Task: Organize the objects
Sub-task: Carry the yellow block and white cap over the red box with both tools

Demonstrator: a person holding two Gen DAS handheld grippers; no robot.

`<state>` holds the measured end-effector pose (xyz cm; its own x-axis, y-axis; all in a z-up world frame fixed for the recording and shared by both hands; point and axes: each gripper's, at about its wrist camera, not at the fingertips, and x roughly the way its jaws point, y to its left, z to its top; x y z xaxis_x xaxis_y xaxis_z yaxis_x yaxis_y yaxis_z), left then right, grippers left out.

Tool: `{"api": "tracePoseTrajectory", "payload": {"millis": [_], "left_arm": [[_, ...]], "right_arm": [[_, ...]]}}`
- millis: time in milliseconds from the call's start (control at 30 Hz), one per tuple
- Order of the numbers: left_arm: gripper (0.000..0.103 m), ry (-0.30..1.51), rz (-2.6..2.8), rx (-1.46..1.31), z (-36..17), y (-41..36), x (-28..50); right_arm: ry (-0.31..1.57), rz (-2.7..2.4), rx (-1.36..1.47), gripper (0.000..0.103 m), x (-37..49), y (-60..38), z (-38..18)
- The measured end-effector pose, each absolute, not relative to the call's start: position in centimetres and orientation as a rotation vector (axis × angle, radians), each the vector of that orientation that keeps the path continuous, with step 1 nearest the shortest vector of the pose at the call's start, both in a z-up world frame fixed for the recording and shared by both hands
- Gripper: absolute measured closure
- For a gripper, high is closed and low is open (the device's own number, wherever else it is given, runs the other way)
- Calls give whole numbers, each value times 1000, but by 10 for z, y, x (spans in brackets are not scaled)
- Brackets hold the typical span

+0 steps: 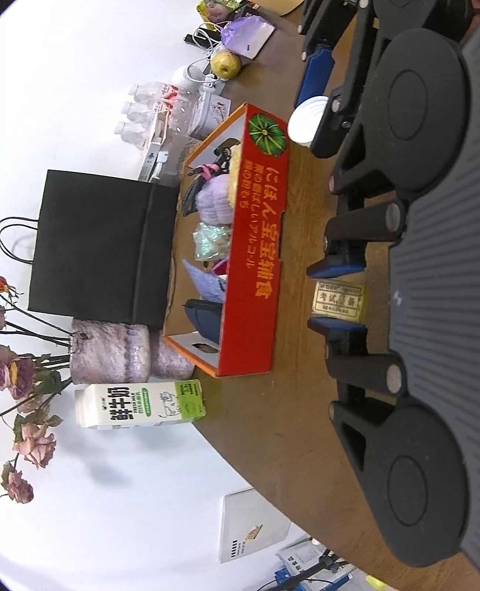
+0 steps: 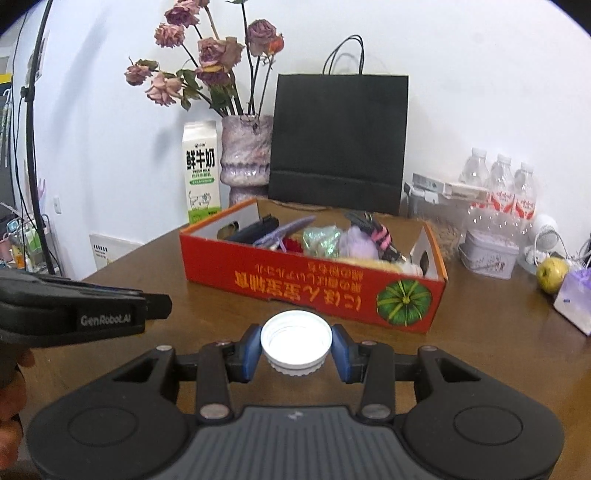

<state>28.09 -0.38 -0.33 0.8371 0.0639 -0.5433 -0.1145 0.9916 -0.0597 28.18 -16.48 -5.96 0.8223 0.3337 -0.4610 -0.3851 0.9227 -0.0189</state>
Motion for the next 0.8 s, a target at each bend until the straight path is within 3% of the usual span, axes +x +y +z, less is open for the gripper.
{"api": "tracePoseTrajectory", "payload": {"millis": [800], "left_arm": [[80, 500, 101, -145, 20, 7, 363]], "right_arm": [[402, 376, -48, 64, 358, -146, -43]]}}
